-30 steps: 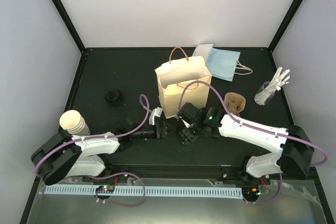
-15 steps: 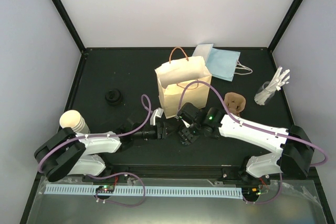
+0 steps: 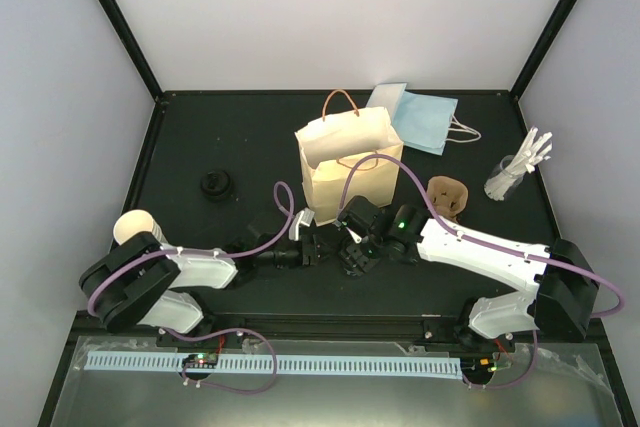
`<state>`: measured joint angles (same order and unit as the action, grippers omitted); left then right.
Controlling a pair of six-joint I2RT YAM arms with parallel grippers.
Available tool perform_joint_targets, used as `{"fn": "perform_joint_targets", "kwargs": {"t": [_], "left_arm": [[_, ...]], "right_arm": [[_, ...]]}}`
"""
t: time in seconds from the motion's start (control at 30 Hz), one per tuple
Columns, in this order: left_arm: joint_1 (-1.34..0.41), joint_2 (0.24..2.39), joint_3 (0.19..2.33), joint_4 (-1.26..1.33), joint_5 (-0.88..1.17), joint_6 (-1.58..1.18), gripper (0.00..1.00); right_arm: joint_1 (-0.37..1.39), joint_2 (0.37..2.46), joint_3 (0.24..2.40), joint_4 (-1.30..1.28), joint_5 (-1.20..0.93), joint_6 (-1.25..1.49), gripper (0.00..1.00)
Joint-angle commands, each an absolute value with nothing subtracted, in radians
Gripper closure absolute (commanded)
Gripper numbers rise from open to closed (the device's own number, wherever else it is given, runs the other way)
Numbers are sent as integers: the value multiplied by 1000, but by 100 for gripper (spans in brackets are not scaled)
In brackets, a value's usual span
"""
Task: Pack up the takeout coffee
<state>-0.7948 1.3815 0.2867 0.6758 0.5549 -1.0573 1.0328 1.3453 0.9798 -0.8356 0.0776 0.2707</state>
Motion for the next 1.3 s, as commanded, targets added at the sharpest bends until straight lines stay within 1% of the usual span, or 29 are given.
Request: {"fn": "perform_joint_targets", "kwargs": {"t": [0.0,0.13,0.3,0.47,0.83,0.93,1.03,1.17,1.27], "left_arm": [[-792,1416,300,705,558,-1101,57],[-792,1437,300,669,550,-1156,58],[-792,1478,286,652,571,-1224,62],[-793,1532,258,639,571,-1261,66],[-836,1720,176,911,563,-1394,73],[-839,1727,163,933,552,-1404,73],[-838,1689,174,900,547,-1382,72],[-828,1580,230,751,536,-1308,68],[-796,1500,262,668,546,-1249,61]], "right_arm": [[1040,1339,959,-825,79,280,27],[1047,1350,957,-819,57,269,27],[1054,1378,950,-814,44,276,27],[1054,1393,934,-814,-32,287,27],[1052,1401,898,-806,-75,312,28],[1051,1396,900,-809,-84,312,28],[1052,1394,904,-815,-78,307,28],[1052,1392,911,-828,-56,303,28],[1052,1391,911,-827,-59,299,28]]}}
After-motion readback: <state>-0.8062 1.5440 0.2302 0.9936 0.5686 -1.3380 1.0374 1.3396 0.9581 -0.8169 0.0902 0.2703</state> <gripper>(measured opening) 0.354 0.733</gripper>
